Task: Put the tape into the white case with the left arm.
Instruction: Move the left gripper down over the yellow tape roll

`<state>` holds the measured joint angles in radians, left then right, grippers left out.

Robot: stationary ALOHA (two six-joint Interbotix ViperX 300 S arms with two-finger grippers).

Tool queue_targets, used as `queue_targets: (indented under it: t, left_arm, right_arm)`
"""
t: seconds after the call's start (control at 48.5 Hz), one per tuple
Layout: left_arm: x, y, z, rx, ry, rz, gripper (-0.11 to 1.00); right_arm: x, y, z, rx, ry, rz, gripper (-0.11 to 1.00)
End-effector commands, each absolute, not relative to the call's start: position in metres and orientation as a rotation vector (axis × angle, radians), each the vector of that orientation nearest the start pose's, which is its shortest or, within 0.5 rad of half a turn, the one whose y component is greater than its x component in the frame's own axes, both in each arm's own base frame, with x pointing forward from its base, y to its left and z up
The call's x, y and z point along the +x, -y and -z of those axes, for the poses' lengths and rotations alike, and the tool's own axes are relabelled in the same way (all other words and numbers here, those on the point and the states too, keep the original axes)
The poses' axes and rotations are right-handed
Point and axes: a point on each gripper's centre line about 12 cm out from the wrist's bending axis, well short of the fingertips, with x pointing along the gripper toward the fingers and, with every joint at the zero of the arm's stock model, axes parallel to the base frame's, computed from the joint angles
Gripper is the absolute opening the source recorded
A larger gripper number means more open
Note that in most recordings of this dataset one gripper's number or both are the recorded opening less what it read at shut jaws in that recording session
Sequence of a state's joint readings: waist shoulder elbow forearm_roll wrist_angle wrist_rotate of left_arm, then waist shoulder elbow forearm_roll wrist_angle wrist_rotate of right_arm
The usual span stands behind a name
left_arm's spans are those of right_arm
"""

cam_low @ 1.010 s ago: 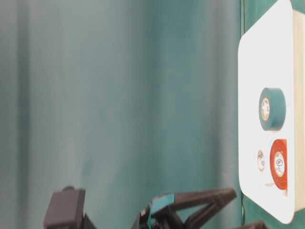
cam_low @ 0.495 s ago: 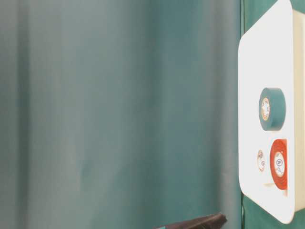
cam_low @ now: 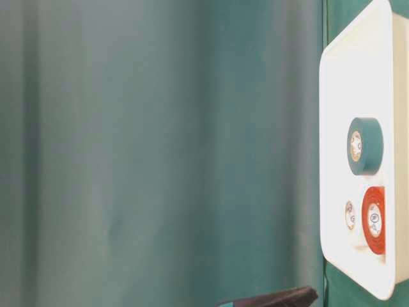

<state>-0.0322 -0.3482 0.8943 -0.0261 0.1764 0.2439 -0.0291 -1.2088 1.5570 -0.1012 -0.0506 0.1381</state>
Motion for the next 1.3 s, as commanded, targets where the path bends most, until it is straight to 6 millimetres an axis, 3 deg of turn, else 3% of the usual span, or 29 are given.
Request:
queue_targets:
  t: [0.0, 0.618, 0.989, 1.278]
  left_arm:
    - [0.309, 0.013, -0.204, 0.219, -0.689, 0.119, 0.9]
    - [0.355, 0.018, -0.17, 0.234, -0.854, 0.15, 0.9]
    - [0.365, 0.017, -0.15, 0.263, -0.904, 0.168, 0.9]
    - [0.372, 0.005, -0.128, 0.291, -0.96, 0.167, 0.88]
  right_arm:
    - [0.137, 0.003, -0.156, 0.039, -0.285, 0.029, -0.09]
    - [0.137, 0.003, -0.156, 0.04, -0.284, 0.03, -0.09]
    - [0.137, 0.003, -0.156, 0.039, -0.284, 0.029, -0.09]
    - [0.137, 0.003, -0.156, 0.04, -0.285, 0.03, -0.09]
